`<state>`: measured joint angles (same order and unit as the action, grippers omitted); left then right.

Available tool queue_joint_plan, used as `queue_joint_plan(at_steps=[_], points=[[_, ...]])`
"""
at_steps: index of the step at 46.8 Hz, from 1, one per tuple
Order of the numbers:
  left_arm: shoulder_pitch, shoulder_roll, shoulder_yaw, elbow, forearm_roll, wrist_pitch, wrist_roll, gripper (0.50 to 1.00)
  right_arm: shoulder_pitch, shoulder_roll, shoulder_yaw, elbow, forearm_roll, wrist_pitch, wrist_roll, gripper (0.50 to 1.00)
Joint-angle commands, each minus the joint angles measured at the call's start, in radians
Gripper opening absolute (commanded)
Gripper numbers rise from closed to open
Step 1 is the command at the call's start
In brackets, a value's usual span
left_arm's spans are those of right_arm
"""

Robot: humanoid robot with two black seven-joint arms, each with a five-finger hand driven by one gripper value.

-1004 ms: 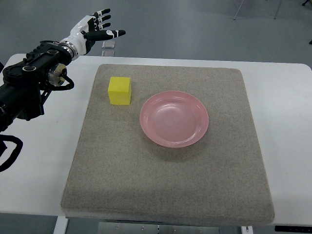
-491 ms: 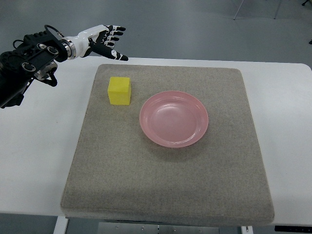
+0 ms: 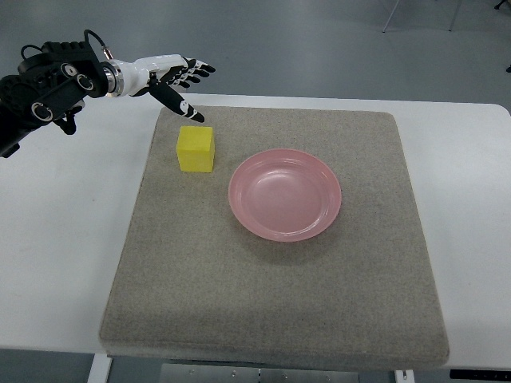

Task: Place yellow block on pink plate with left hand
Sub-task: 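Swing the left hand over the yellow cube, fingers pointing down, then close the left hand fingers around the yellow cube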

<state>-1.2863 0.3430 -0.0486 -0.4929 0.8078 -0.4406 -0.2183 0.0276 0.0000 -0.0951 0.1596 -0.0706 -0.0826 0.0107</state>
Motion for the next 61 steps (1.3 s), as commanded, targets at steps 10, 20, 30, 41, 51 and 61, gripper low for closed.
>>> queue_joint_plan(at_steps=[10, 20, 30, 41, 51, 61], points=[[-0.022, 0.013, 0.013, -0.015, 0.129, -0.012, -0.042, 0.984, 0.000, 0.000, 0.000, 0.000, -0.002, 0.000, 0.000, 0.924], [-0.027, 0.013, 0.076, -0.088, 0.175, -0.021, -0.067, 0.979, 0.000, 0.000, 0.000, 0.000, 0.000, 0.000, 0.000, 0.924], [-0.036, 0.016, 0.093, -0.090, 0.241, -0.023, -0.127, 0.977, 0.000, 0.000, 0.000, 0.000, 0.000, 0.000, 0.000, 0.924], [-0.025, 0.013, 0.093, -0.085, 0.306, -0.012, -0.139, 0.975, 0.000, 0.000, 0.000, 0.000, -0.002, 0.000, 0.000, 0.924], [-0.018, 0.010, 0.093, -0.081, 0.307, -0.009, -0.139, 0.973, 0.000, 0.000, 0.000, 0.000, 0.000, 0.000, 0.000, 0.924], [-0.013, 0.005, 0.093, -0.075, 0.307, 0.017, -0.138, 0.964, 0.000, 0.000, 0.000, 0.000, 0.000, 0.000, 0.000, 0.924]])
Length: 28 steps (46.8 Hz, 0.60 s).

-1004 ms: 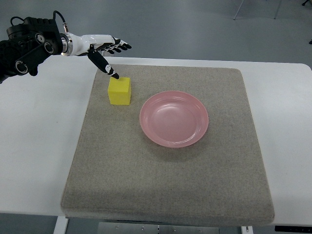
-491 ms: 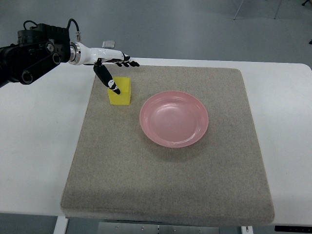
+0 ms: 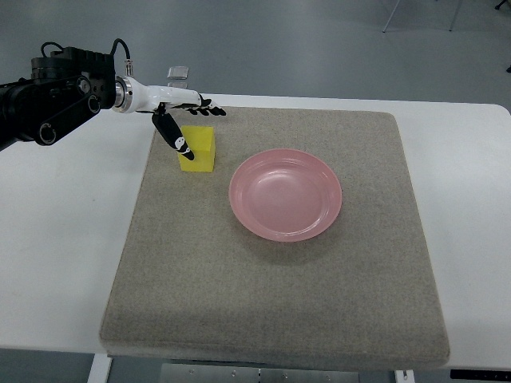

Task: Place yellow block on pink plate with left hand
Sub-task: 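Close the left hand fingers around the yellow cube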

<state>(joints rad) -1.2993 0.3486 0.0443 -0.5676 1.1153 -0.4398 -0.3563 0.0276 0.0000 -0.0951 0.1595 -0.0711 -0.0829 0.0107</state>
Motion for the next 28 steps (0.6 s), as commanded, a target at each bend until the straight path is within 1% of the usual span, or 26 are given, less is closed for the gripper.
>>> queue_joint_plan(at_steps=[1, 4, 10, 20, 28], points=[[0.000, -0.002, 0.002, 0.000, 0.000, 0.022, 0.000, 0.960, 0.000, 0.000, 0.000, 0.000, 0.001, 0.000, 0.000, 0.924], [0.003, -0.002, 0.002, -0.001, 0.001, 0.030, 0.000, 0.956, 0.000, 0.000, 0.000, 0.000, -0.001, 0.000, 0.000, 0.924], [0.005, -0.002, 0.002, -0.001, 0.005, 0.030, 0.000, 0.913, 0.000, 0.000, 0.000, 0.000, 0.001, 0.000, 0.000, 0.924], [0.008, -0.002, 0.002, -0.001, 0.003, 0.030, 0.000, 0.874, 0.000, 0.000, 0.000, 0.000, 0.001, 0.000, 0.000, 0.924], [0.009, 0.000, 0.002, 0.000, 0.003, 0.030, 0.002, 0.819, 0.000, 0.000, 0.000, 0.000, 0.001, 0.000, 0.000, 0.924]])
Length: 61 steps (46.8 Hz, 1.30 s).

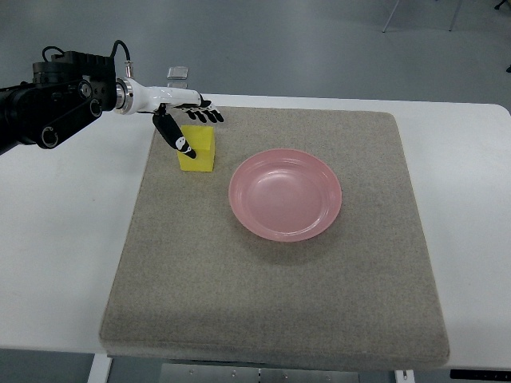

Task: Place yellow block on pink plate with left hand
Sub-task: 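Close the left hand fingers around the yellow cube, then carry the yellow cube with the left hand over the pink plate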

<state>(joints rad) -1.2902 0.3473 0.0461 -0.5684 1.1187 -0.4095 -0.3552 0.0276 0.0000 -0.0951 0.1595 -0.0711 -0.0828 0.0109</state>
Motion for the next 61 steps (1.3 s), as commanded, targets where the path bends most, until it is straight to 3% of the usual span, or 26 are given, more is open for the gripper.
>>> queue_joint_plan(at_steps=[1, 5, 12, 16, 43, 61], points=[[0.000, 0.001, 0.000, 0.001, 0.000, 0.000, 0.001, 0.814, 0.000, 0.000, 0.000, 0.000, 0.001, 0.000, 0.000, 0.924], [0.000, 0.001, 0.000, 0.001, 0.000, 0.000, 0.001, 0.776, 0.000, 0.000, 0.000, 0.000, -0.001, 0.000, 0.000, 0.924], [-0.003, 0.001, 0.000, 0.005, -0.002, 0.000, 0.002, 0.630, 0.000, 0.000, 0.000, 0.000, 0.001, 0.000, 0.000, 0.924], [-0.011, 0.002, -0.002, 0.005, -0.003, -0.002, 0.002, 0.596, 0.000, 0.000, 0.000, 0.000, 0.001, 0.000, 0.000, 0.924], [-0.075, -0.001, -0.015, 0.005, -0.023, -0.005, 0.002, 0.602, 0.000, 0.000, 0.000, 0.000, 0.001, 0.000, 0.000, 0.924], [-0.077, 0.009, -0.068, -0.215, -0.020, 0.023, 0.001, 0.598, 0.000, 0.000, 0.000, 0.000, -0.001, 0.000, 0.000, 0.924]])
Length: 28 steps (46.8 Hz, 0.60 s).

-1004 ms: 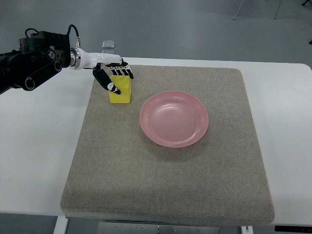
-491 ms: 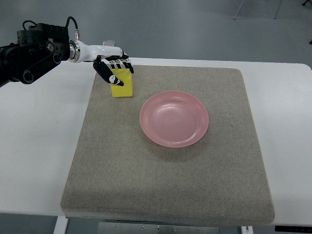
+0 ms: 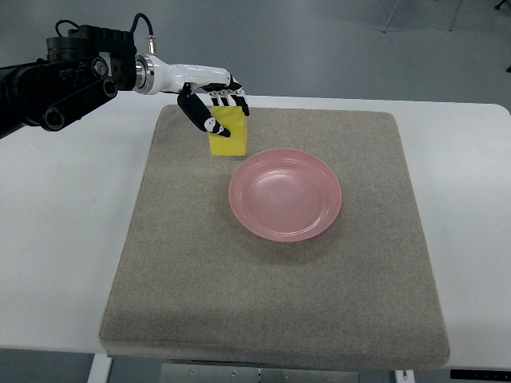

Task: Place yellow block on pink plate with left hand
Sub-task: 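Carry the yellow cube with the left hand over the pink plate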

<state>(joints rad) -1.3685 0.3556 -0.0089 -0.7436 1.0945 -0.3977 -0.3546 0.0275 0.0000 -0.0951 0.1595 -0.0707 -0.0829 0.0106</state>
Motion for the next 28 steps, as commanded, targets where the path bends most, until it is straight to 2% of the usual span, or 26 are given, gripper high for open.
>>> queue_joint_plan(at_steps=[1, 7, 14, 28], points=[[0.002, 0.000, -0.013, -0.052, 0.005, 0.019, 0.000, 0.598, 0.000, 0.000, 0.000, 0.000, 0.000, 0.000, 0.000, 0.924], [0.000, -0.001, -0.011, -0.137, 0.016, 0.068, 0.000, 0.598, 0.000, 0.000, 0.000, 0.000, 0.000, 0.000, 0.000, 0.924], [0.002, -0.006, -0.008, -0.217, 0.060, 0.074, 0.000, 0.598, 0.000, 0.000, 0.000, 0.000, -0.001, 0.000, 0.000, 0.924], [0.014, -0.024, -0.011, -0.235, 0.206, 0.074, -0.001, 0.602, 0.000, 0.000, 0.000, 0.000, 0.000, 0.000, 0.000, 0.924]])
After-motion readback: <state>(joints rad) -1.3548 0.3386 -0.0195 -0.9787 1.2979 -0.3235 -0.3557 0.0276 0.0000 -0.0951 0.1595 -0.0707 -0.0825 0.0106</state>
